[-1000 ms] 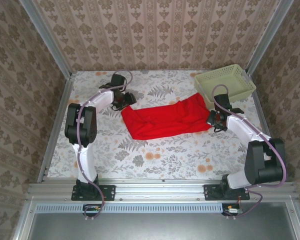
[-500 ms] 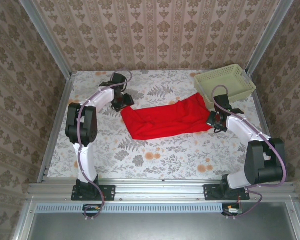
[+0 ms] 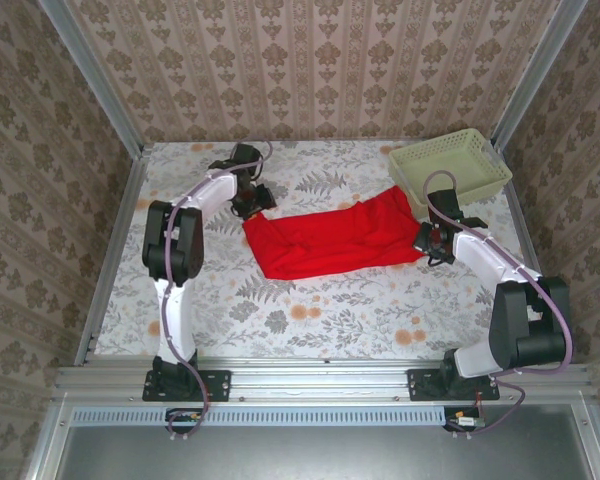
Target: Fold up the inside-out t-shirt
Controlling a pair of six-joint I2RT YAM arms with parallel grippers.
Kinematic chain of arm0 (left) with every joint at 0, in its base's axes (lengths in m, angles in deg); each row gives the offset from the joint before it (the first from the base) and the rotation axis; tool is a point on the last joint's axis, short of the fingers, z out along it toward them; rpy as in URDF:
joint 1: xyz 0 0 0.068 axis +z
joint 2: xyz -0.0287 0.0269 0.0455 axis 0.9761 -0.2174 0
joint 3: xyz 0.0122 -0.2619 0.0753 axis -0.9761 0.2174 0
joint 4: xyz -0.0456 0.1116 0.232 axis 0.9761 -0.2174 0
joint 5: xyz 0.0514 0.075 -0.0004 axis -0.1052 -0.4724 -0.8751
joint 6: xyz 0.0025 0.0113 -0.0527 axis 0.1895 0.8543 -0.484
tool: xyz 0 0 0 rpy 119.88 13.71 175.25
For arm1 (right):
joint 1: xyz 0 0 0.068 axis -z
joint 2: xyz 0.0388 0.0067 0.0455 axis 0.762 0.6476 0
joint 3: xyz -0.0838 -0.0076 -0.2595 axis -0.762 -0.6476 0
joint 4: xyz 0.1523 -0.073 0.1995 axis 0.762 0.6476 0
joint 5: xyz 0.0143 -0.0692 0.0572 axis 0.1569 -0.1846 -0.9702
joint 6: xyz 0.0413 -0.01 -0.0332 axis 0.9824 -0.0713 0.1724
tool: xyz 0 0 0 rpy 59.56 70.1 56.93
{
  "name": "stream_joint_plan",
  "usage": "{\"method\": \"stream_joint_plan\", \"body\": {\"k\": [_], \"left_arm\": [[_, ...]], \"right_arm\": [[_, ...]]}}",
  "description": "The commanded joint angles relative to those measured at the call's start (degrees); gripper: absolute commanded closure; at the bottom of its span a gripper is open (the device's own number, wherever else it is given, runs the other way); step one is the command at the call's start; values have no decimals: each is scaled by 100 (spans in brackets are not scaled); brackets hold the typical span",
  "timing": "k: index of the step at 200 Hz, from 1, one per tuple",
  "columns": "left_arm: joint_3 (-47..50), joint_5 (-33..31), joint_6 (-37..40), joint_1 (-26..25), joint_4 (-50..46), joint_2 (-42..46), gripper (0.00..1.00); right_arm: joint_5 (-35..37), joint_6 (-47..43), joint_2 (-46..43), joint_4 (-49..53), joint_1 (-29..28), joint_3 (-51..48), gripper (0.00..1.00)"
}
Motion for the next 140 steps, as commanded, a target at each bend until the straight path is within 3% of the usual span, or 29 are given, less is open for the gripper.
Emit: {"method": "stream_joint_plan", "body": {"k": [1,31,55,92,140], "left_arm": [[-263,-83,-31,-81,-317,-43,50],[-72,-814,-174,-90,-663,240,45],[366,-919,-355,-28,-443,498,44],[273,-481,-299,-68,-247,234,44],[-205,-309,-229,-156,-356,-249,51]], "right_arm": [[138,-84,27,19,15,-74,100],[137,-89,2,19,15,-106,100],[138,-98,-6,21,15,-100,100],[148,-103,-13,36,13,-91,100],[158,-104,-43,54,15,-108,100]]}}
